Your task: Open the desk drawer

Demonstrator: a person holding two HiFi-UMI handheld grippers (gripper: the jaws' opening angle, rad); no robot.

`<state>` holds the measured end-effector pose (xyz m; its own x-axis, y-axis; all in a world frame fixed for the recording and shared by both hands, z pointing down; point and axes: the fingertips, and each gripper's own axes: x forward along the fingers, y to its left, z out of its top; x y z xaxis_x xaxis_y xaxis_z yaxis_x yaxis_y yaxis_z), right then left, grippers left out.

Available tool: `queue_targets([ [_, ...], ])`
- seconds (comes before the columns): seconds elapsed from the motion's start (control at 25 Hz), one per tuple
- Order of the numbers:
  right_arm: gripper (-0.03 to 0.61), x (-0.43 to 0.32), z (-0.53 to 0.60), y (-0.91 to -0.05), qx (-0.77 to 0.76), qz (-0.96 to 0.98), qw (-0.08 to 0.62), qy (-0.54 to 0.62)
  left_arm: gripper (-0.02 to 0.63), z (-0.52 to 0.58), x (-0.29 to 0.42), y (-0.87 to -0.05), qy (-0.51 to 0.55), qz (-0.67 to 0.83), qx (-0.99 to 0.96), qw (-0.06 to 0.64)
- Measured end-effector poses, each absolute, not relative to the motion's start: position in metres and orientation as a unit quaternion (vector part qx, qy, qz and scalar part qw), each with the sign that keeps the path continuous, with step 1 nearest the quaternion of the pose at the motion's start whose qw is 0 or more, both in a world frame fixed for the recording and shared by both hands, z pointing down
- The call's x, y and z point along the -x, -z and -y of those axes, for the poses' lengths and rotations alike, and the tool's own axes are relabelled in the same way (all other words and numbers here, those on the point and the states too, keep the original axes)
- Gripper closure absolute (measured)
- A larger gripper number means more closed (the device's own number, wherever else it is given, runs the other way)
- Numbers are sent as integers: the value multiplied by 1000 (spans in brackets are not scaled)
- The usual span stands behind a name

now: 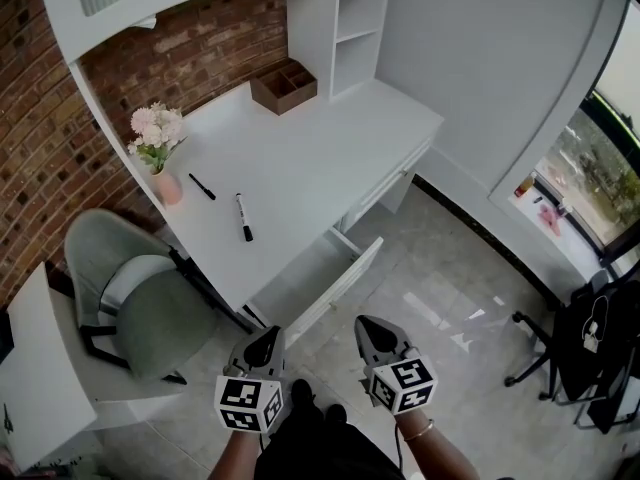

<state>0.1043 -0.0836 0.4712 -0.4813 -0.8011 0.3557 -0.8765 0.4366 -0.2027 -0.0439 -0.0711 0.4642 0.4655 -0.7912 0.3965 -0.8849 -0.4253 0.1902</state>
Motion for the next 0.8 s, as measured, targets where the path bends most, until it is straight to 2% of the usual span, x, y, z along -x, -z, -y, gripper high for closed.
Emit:
queue_targets([
  [0.8,575,-122,44,-386,-496,860,31,-117,603,39,35,-391,-81,530,-835,124],
])
